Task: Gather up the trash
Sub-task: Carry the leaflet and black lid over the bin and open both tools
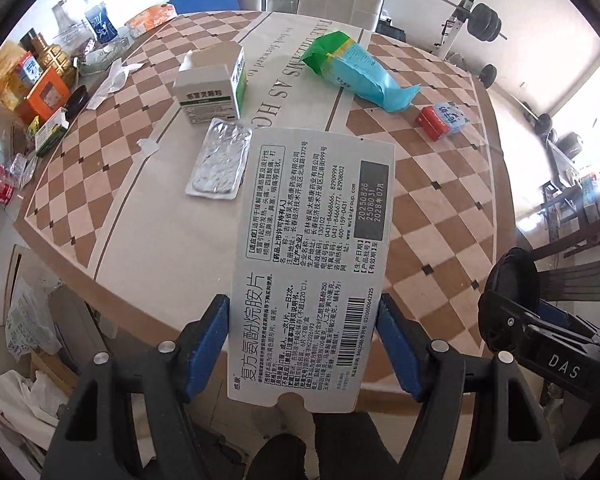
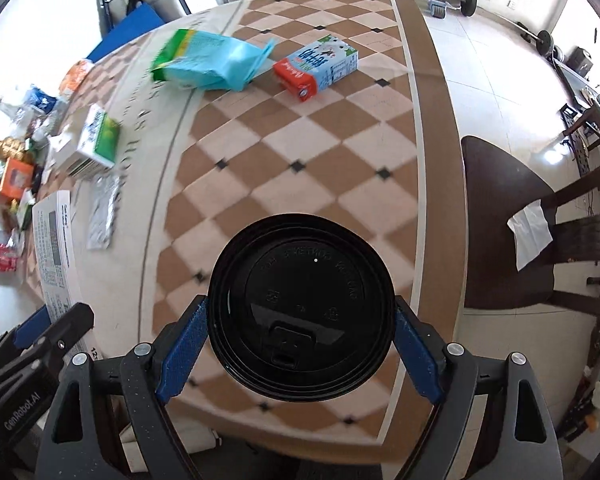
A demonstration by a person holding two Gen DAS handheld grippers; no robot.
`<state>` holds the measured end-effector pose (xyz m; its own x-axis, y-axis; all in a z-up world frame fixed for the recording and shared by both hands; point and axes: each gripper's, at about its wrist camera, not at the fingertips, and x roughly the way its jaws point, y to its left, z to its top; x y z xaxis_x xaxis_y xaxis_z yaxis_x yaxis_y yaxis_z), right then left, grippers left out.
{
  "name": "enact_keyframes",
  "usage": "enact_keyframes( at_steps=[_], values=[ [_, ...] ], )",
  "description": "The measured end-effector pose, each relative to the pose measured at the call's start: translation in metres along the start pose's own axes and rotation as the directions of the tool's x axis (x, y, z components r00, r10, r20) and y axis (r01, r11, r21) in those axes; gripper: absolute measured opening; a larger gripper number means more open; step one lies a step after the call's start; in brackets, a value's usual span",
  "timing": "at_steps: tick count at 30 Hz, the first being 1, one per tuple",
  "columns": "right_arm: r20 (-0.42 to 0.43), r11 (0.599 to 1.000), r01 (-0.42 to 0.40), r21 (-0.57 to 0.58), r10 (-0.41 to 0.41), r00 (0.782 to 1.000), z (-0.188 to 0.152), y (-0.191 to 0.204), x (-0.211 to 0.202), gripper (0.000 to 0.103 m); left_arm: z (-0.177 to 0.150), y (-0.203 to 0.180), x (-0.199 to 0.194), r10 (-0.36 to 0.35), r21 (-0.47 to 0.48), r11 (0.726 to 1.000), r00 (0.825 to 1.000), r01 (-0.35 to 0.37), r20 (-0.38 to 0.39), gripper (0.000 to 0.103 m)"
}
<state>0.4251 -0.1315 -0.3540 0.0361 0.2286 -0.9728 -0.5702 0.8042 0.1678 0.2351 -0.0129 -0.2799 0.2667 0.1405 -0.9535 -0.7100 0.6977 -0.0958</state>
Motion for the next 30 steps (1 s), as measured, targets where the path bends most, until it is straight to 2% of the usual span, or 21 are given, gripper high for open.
enact_keyframes(
  at_steps=[6,9,13,16,20,26,30],
  values=[
    [0.0,0.999,-0.043,0.004,0.043,0.999,-0.099,0.006,-0.03,0.088,-0.072,0.026,-0.013,-0.038,-0.014,0.999,0.999,0.038,-0.037,0.071],
    [-0.032,0.999,-0.053,0.007,0.053,0.998,-0.144,0.009,-0.026,0.088,-0.104,0.038,-0.004,-0.042,-0.027,0.999,0.995,0.04,-0.085,0.071],
    [-0.127,0.998,-0.062,0.016,0.063,0.99,-0.198,0.007,0.003,0.088,-0.138,0.055,0.028,-0.033,-0.06,0.998,0.984,0.023,-0.176,0.071],
    [-0.213,0.998,-0.065,0.019,0.068,0.975,-0.23,0.005,0.039,0.088,-0.158,0.066,0.062,-0.02,-0.087,0.996,0.972,-0.001,-0.235,0.071],
    [-0.312,0.998,-0.063,-0.016,0.055,0.949,-0.26,0.007,0.104,0.088,-0.178,0.081,0.13,-0.036,-0.145,0.989,0.946,-0.012,-0.323,0.071],
    [-0.368,0.997,-0.038,-0.063,0.012,0.93,-0.281,0.004,0.219,0.088,-0.195,0.101,0.259,-0.103,-0.207,0.978,0.9,0.015,-0.424,0.071],
    [-0.375,0.996,-0.015,-0.09,-0.02,0.927,-0.276,0.004,0.298,0.088,-0.197,0.109,0.335,-0.151,-0.218,0.975,0.872,0.053,-0.465,0.071]
  ],
)
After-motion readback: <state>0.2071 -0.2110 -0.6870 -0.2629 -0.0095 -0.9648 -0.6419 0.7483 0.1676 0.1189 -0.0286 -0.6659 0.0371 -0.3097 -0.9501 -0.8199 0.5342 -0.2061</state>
